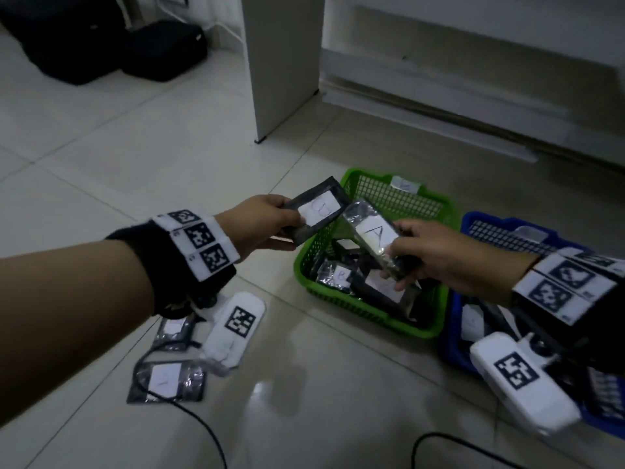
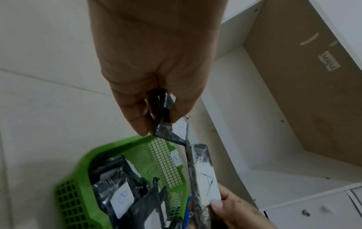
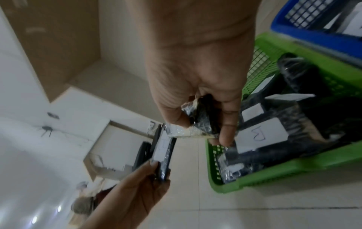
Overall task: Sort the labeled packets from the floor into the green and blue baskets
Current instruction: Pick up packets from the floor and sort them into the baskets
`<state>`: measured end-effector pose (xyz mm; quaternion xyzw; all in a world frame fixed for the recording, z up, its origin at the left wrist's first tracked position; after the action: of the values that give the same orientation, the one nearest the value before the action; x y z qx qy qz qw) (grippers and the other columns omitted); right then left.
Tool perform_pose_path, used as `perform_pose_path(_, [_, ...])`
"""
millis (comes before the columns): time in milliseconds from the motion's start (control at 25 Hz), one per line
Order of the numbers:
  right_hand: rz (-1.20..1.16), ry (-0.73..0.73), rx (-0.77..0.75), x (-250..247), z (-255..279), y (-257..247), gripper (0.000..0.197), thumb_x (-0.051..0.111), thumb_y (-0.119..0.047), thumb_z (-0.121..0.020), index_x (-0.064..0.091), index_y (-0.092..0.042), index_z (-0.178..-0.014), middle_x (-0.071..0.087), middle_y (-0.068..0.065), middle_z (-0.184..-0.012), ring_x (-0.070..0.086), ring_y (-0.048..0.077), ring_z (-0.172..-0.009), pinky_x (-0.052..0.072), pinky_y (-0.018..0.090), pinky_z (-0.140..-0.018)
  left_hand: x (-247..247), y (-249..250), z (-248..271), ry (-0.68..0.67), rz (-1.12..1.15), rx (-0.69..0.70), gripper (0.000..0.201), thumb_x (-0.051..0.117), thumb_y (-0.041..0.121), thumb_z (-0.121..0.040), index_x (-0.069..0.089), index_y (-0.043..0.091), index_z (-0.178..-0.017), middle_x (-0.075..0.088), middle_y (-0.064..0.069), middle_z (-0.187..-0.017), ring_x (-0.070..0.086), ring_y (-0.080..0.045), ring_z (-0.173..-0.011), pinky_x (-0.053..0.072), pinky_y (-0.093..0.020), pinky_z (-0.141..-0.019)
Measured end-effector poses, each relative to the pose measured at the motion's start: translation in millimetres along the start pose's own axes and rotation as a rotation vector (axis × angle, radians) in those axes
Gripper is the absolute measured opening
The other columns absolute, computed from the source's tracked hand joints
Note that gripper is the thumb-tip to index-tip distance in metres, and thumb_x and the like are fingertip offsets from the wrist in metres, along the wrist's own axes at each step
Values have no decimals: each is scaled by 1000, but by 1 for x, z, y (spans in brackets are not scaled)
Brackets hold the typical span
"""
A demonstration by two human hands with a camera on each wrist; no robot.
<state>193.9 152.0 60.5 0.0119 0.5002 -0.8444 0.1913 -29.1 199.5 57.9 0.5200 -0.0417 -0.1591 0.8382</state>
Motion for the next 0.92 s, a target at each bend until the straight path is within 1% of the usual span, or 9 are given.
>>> perform_pose_path(200, [-5, 277, 64, -73, 1, 59, 25, 56, -9, -91, 59, -6, -115, 64, 14, -92, 58, 21, -70, 46, 26, -45, 74, -14, -27, 90, 159, 64, 39, 58, 3, -89, 45, 3, -126, 59, -24, -116, 60, -21, -70, 56, -24, -51])
perform_pose_path(280, [3, 330, 92, -90, -2, 86, 31, 59, -11, -90, 56, -7, -121, 65, 11, -98, 58, 19, -70, 44, 26, -45, 98, -24, -36, 143, 280, 70, 41, 59, 3, -89, 42, 5, -126, 59, -25, -114, 60, -24, -70, 58, -33, -61])
perform_pose_path(360, [-35, 340, 100, -98, -6, 106, 37, 59, -10, -90, 52, -6, -126, 62, 9, -99, 58, 19, -71, 47, 26, -48, 113, -34, -40, 179, 347, 73, 40, 58, 3, -89, 41, 8, -126, 60, -22, -112, 63, -27, -79, 58, -37, -70])
perform_pose_path(440, [-83, 353, 69, -102, -5, 113, 32, 58, -8, -91, 53, -6, -122, 60, 7, -92, 58, 18, -72, 50, 26, -50, 124, -40, -42, 187, 360, 78, 39, 58, 3, -89, 43, 10, -125, 60, -20, -117, 65, -31, -90, 60, -36, -70])
perform_pose_path(520, [-127, 404, 37, -110, -1, 115, 24, 57, -7, -90, 56, -8, -115, 62, 9, -95, 59, 20, -73, 52, 24, -50, 130, -39, -46, 191, 317, 112, 38, 59, 5, -89, 45, 13, -123, 61, -18, -118, 66, -31, -94, 61, -36, -70])
perform_pose_path(640, [-215, 513, 11, -129, 12, 123, 13, 56, -4, -89, 58, -12, -99, 63, 14, -95, 59, 22, -72, 51, 29, -52, 143, -29, -53, 208, 70, 214, 37, 67, 23, -81, 52, 29, -114, 68, -7, -108, 69, -24, -87, 59, -44, -76])
perform_pose_path(720, [-272, 583, 4, -144, 21, 132, 12, 56, -3, -88, 59, -9, -98, 63, 16, -94, 61, 23, -71, 53, 30, -54, 159, -19, -53, 221, -233, 292, 37, 68, 31, -79, 52, 36, -112, 70, 4, -100, 69, -18, -82, 58, -35, -72])
perform_pose_path(800, [-316, 642, -6, -157, 29, 141, 19, 57, -1, -86, 58, -2, -105, 64, 19, -96, 64, 25, -74, 56, 33, -59, 180, -13, -53, 248, -474, 370, 35, 67, 28, -83, 52, 29, -114, 65, 5, -100, 65, -15, -87, 51, -24, -69])
perform_pose_path(920, [-374, 703, -23, -172, 37, 156, 34, 62, 1, -82, 48, -4, -113, 64, 18, -106, 68, 28, -85, 60, 41, -69, 205, -16, -57, 245, -689, 420, 39, 69, 33, -82, 53, 17, -114, 55, -4, -113, 54, -21, -104, 41, -25, -81])
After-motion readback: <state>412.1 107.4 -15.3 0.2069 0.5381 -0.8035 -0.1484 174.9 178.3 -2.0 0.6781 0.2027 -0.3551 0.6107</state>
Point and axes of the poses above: each hand's wrist, its own z-axis away from the middle knuckle, its own x-axis out of the palm, y = z × x, the point moved 7 cm from there along -z, towards the middle knuckle
